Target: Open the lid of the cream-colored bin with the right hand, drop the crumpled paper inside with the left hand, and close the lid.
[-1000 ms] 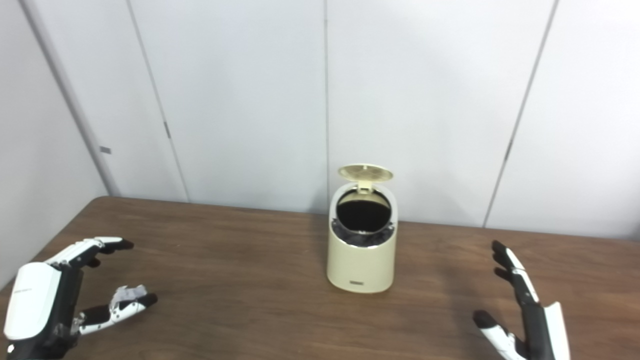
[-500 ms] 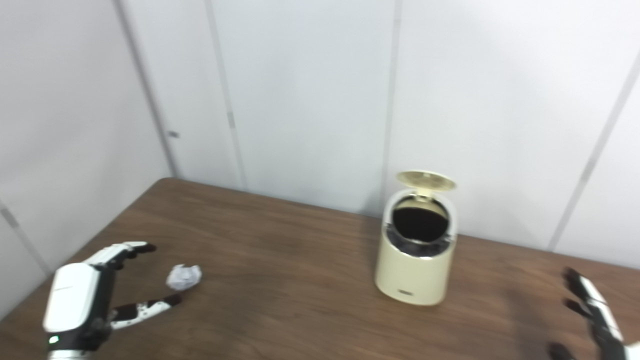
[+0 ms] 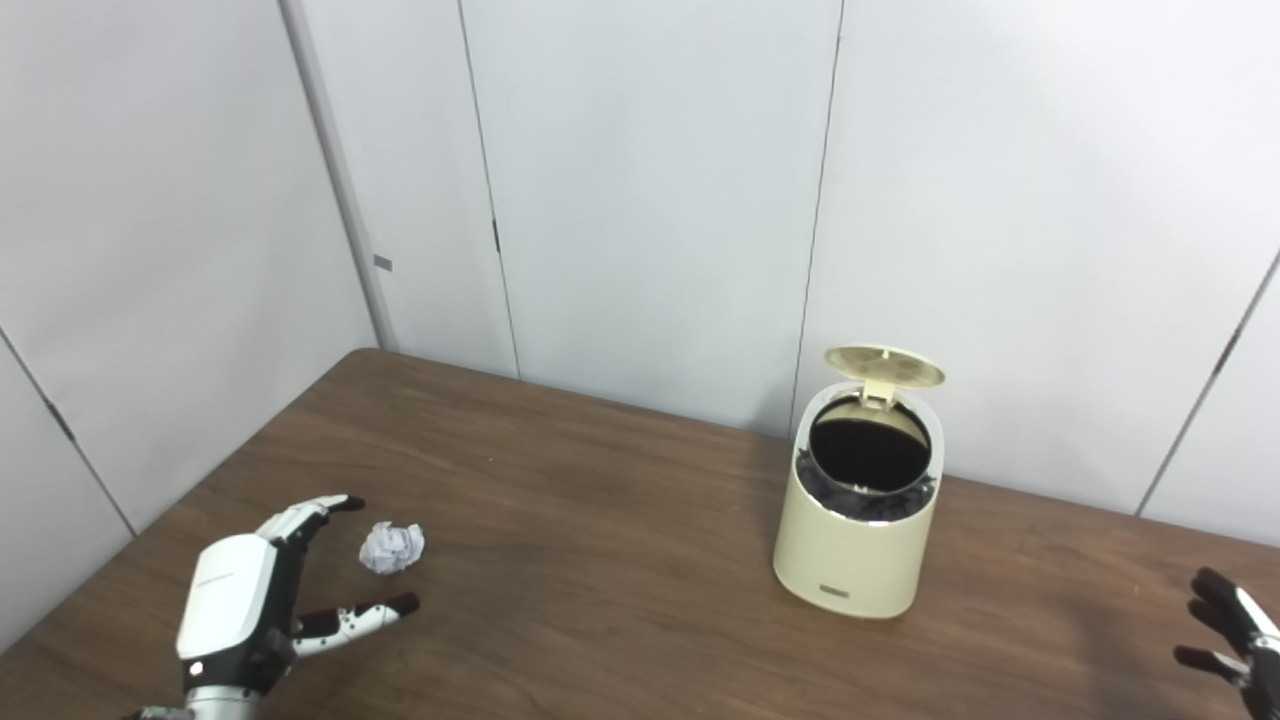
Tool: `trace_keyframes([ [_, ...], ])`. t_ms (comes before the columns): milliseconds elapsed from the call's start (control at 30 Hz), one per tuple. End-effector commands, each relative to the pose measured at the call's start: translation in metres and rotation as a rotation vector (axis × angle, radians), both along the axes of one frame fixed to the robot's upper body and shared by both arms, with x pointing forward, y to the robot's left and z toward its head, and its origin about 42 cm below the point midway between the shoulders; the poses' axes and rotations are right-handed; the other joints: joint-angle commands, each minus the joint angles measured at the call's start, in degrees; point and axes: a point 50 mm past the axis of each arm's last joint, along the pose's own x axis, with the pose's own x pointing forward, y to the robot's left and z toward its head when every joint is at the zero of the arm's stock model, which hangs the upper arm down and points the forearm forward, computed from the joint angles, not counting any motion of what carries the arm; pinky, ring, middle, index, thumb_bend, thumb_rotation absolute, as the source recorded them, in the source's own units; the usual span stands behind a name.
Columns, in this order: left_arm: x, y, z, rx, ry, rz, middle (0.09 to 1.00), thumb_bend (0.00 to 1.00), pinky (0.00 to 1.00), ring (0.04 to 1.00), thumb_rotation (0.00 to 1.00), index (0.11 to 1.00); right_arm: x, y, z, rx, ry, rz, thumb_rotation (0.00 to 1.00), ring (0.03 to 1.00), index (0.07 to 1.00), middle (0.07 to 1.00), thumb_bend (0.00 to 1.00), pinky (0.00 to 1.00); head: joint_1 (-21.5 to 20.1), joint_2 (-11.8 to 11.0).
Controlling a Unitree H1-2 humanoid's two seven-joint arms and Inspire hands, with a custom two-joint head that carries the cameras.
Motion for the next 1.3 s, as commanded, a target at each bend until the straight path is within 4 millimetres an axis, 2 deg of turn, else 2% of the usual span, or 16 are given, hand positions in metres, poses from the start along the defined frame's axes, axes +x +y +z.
trace_keyframes([
  [0,0.009,0.008,0.014,0.037,-0.056,0.008,0.836,1.0,0.64,0.787,0.54,0.806,-0.009,-0.018,-0.001,-0.043,-0.007,-0.013,0.95,0.829,0.855,0.859,0.89,0.66,0.1,0.0],
  [200,0.019,0.013,0.01,0.029,-0.046,0.026,0.865,1.0,0.65,0.826,0.5,0.848,-0.009,-0.018,-0.001,-0.055,-0.013,-0.021,0.96,0.815,0.84,0.849,0.91,0.65,0.1,-0.3],
  [400,0.028,0.021,0.009,0.008,-0.047,0.036,0.865,1.0,0.65,0.809,0.48,0.856,-0.009,-0.017,-0.002,-0.037,0.001,-0.012,0.95,0.819,0.843,0.849,0.95,0.64,-0.4,-0.5],
  [567,0.039,0.026,0.004,0.0,-0.039,0.038,0.802,1.0,0.58,0.73,0.45,0.808,-0.01,-0.016,-0.003,-0.039,0.005,-0.011,0.95,0.815,0.839,0.846,0.94,0.62,-0.8,-0.7],
  [633,0.044,0.026,0.003,-0.001,-0.035,0.034,0.783,1.0,0.55,0.703,0.47,0.793,-0.01,-0.015,-0.003,-0.041,0.004,-0.011,0.95,0.816,0.84,0.847,0.94,0.63,-1.0,-0.6],
  [700,0.049,0.025,0.003,0.004,-0.037,0.023,0.759,1.0,0.54,0.684,0.48,0.763,-0.01,-0.015,-0.003,-0.044,0.003,-0.011,0.95,0.813,0.841,0.848,0.93,0.62,-1.2,-0.6],
  [833,0.055,0.018,0.002,-0.001,-0.033,-0.005,0.718,1.0,0.54,0.657,0.43,0.717,-0.011,-0.014,-0.004,-0.046,0.005,-0.012,0.95,0.818,0.85,0.856,0.94,0.62,-1.4,-0.5],
  [967,0.059,0.015,-0.008,-0.021,-0.002,-0.04,0.724,1.0,0.56,0.67,0.37,0.722,-0.011,-0.014,-0.004,-0.058,-0.001,-0.017,0.96,0.808,0.849,0.85,0.94,0.61,-1.7,-0.4],
  [1167,0.06,0.004,-0.013,-0.004,0.037,-0.087,0.727,1.0,0.55,0.666,0.46,0.726,-0.011,-0.013,-0.004,-0.065,0.004,-0.015,0.97,0.81,0.857,0.853,0.95,0.61,-2.0,-0.2],
  [1267,0.058,-0.002,-0.014,0.0,0.042,-0.112,0.723,1.0,0.55,0.668,0.45,0.714,-0.012,-0.012,-0.003,-0.066,0.006,-0.014,0.97,0.814,0.856,0.855,0.95,0.61,-2.1,-0.1],
])
